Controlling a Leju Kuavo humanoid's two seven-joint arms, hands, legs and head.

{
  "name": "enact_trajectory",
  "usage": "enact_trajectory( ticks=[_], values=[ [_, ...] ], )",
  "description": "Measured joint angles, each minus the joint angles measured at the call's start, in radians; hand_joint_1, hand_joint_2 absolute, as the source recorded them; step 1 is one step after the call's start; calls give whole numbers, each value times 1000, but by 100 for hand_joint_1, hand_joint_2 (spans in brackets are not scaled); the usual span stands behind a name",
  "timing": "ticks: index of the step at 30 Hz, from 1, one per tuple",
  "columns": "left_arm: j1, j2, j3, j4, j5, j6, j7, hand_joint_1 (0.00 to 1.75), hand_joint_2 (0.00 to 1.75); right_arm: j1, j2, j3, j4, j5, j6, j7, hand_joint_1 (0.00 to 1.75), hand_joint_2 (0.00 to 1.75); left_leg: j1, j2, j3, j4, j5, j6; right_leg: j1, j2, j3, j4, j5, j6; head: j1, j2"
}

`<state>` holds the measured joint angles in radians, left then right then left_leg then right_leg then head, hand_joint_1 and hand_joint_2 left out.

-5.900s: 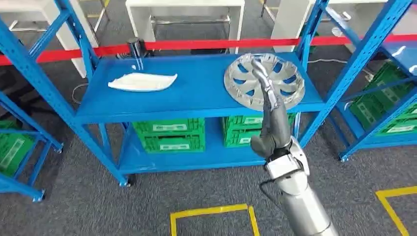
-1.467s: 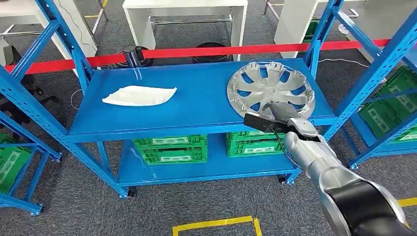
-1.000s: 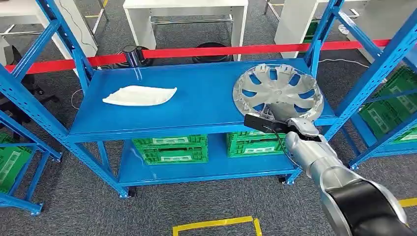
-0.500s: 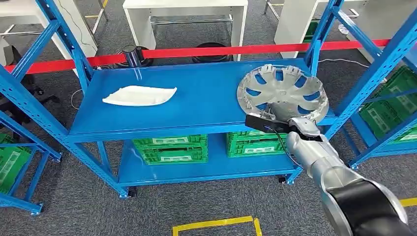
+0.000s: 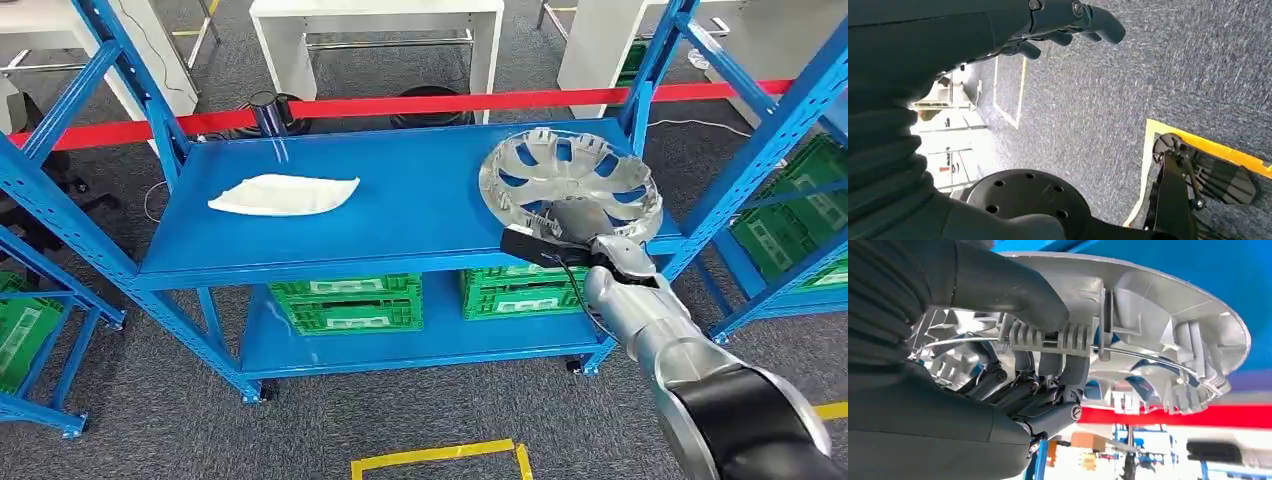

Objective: Take the parts from the cabinet and place them on the table.

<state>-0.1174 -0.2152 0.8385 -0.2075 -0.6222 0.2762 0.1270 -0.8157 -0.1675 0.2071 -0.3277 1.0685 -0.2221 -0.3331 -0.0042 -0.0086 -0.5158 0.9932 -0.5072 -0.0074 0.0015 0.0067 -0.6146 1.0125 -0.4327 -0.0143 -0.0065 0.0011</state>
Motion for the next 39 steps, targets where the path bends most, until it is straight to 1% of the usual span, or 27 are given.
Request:
enact_trajectory(
  ticks=[3, 5, 17, 18, 19, 21, 23, 27, 31, 36, 39],
  values=[
    [2, -1, -13, 0, -16, 6, 0, 0, 175, 12, 0, -33, -25, -62, -69, -68, 175, 175, 0, 0, 0, 0, 0, 0, 0, 0, 0, 0, 0, 0, 0, 0],
    [2, -1, -15, 0, -19, 5, 0, 0, 175, 15, 2, -60, -44, -90, -94, -99, 175, 175, 0, 0, 0, 0, 0, 0, 0, 0, 0, 0, 0, 0, 0, 0],
    [3, -1, -19, 0, -22, 5, 0, 0, 175, 17, 4, -76, -54, -101, -98, -109, 175, 175, 0, 0, 0, 0, 0, 0, 0, 0, 0, 0, 0, 0, 0, 0],
    [6, -1, -24, 0, -29, 10, 0, 0, 175, 57, 13, -121, -119, -195, -149, -187, 175, 175, 0, -1, -1, 0, 0, 0, 0, -1, 0, 0, 0, 0, 0, 0],
    [13, 0, -24, 0, -23, 45, 0, 0, 175, 142, 61, -163, -300, -311, -195, -238, 175, 175, 0, 0, -2, 0, 0, 1, 0, 0, -1, 0, -1, 1, 0, 0],
    [14, 0, -24, 0, -19, 52, 0, 0, 175, 171, 81, -165, -387, -338, -211, -248, 175, 175, 0, 0, -1, -1, 0, 1, 0, 0, -1, 0, -1, 1, 0, 0],
    [17, 0, -24, 0, -16, 52, 0, 0, 175, 197, 100, -165, -468, -344, -226, -245, 175, 175, 0, -1, -1, -1, 0, 1, 0, -1, -1, 0, -1, 1, 0, 0],
    [21, 0, -23, 0, -7, 56, 0, 0, 175, 267, 121, -159, -646, -340, -259, -226, 175, 175, 0, -3, -2, -1, 0, 1, 0, -2, -1, 0, -2, 1, 0, 0],
    [26, 1, -22, 0, -6, 62, 0, 0, 175, 328, 125, -138, -795, -336, -275, -212, 175, 175, 0, -3, -2, -1, -1, 1, 0, -2, -1, 0, -2, 1, 0, 0],
    [27, 5, -22, 0, -10, 60, 0, 0, 175, 380, 125, -98, -936, -311, -293, -210, 175, 175, 0, -2, -2, -1, -1, 2, 0, -1, -1, 0, -2, 1, 0, 0],
    [27, 7, -22, -1, -10, 56, 0, 0, 175, 393, 125, -80, -985, -296, -296, -207, 175, 175, 0, -1, -1, -1, -1, 2, 0, -1, -1, 0, -2, 1, 0, 0]
  ],
)
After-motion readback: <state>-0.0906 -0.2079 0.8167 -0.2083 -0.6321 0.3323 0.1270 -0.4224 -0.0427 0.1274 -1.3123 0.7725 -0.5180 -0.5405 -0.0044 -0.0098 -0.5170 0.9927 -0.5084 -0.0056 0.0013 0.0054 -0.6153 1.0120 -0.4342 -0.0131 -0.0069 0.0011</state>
